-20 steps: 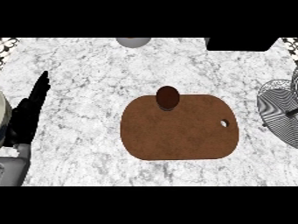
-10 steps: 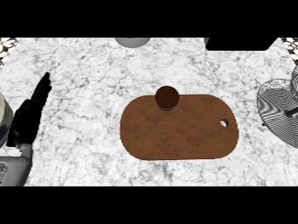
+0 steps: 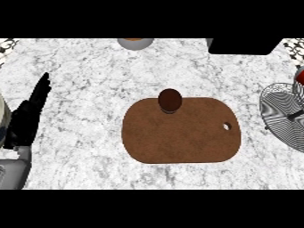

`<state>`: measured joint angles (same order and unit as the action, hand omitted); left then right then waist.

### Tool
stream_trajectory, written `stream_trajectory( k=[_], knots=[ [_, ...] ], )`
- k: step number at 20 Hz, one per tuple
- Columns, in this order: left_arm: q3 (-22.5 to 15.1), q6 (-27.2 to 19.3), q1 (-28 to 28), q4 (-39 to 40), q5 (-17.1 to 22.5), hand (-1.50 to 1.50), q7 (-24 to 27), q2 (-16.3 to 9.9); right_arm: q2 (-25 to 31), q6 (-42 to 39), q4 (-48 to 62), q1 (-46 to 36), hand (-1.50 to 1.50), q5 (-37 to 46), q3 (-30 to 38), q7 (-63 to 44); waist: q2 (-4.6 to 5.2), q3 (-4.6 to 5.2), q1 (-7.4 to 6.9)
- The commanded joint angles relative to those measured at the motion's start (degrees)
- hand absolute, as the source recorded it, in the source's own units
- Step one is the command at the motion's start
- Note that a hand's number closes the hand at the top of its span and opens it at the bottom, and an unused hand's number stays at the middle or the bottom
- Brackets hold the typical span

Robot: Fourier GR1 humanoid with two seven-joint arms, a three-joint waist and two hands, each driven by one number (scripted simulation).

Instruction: Pick the can from the cutting board and place it in the tiered basket

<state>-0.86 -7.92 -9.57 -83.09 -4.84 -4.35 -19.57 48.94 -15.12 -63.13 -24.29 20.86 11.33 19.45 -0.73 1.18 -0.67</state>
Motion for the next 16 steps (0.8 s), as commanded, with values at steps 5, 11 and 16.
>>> stream_trajectory(
  k=[5, 11, 16],
  knots=[
    [0.68, -0.28, -0.95, -0.32, -1.1, 0.0, -1.68, 0.09, -1.69, -1.58, 4.65, -2.08, -1.5, -8.25, 8.42, 1.07, 0.71, -1.19, 0.69],
    [2.62, 1.3, 0.76, 0.51, -0.24, 0.0, 1.35, -0.23, 5.89, -6.72, 14.18, -5.87, -1.5, -11.52, 14.74, 0.24, 0.87, -1.2, 0.1],
    [1.24, 0.37, 0.16, 2.0, -1.9, 0.0, 2.31, 1.72, 12.35, -15.93, 22.66, -4.24, -1.5, -14.74, 18.15, -1.82, 0.96, -1.21, 0.47]
  ],
)
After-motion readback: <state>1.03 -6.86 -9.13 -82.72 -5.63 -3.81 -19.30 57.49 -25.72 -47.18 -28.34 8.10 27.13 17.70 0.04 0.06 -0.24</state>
